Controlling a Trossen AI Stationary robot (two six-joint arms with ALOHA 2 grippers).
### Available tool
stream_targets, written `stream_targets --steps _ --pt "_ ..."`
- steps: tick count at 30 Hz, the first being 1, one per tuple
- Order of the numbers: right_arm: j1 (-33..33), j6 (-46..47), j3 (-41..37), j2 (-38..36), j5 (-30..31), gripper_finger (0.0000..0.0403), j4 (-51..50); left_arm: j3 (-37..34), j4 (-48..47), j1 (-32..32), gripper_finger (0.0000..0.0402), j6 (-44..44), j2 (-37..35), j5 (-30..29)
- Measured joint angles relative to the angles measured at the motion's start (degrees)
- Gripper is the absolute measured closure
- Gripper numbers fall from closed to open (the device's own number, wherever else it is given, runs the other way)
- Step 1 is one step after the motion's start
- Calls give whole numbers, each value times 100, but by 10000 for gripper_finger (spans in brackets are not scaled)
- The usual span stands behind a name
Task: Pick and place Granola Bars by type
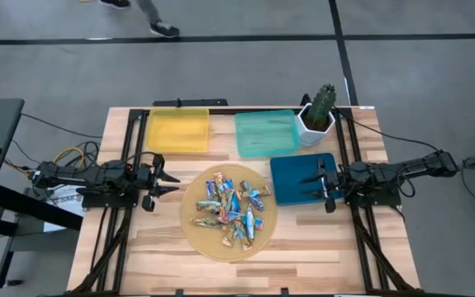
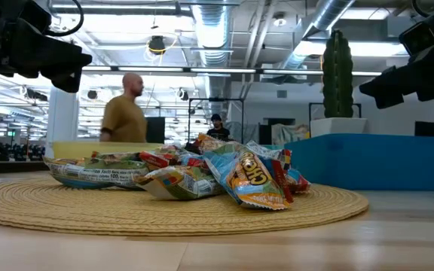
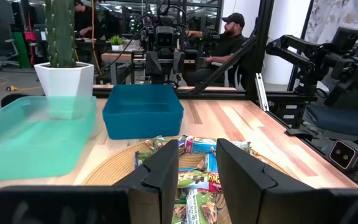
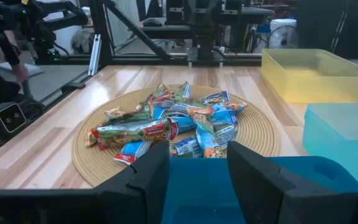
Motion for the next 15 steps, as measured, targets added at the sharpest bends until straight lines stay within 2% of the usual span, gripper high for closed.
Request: stream_targets --steps 12,15 --pt "0 -1 -2 -2 0 249 0 0 36 2 299 -26 1 16" --pt "0 0 -2 -2 0 249 0 0 60 0 299 -692 -1 32"
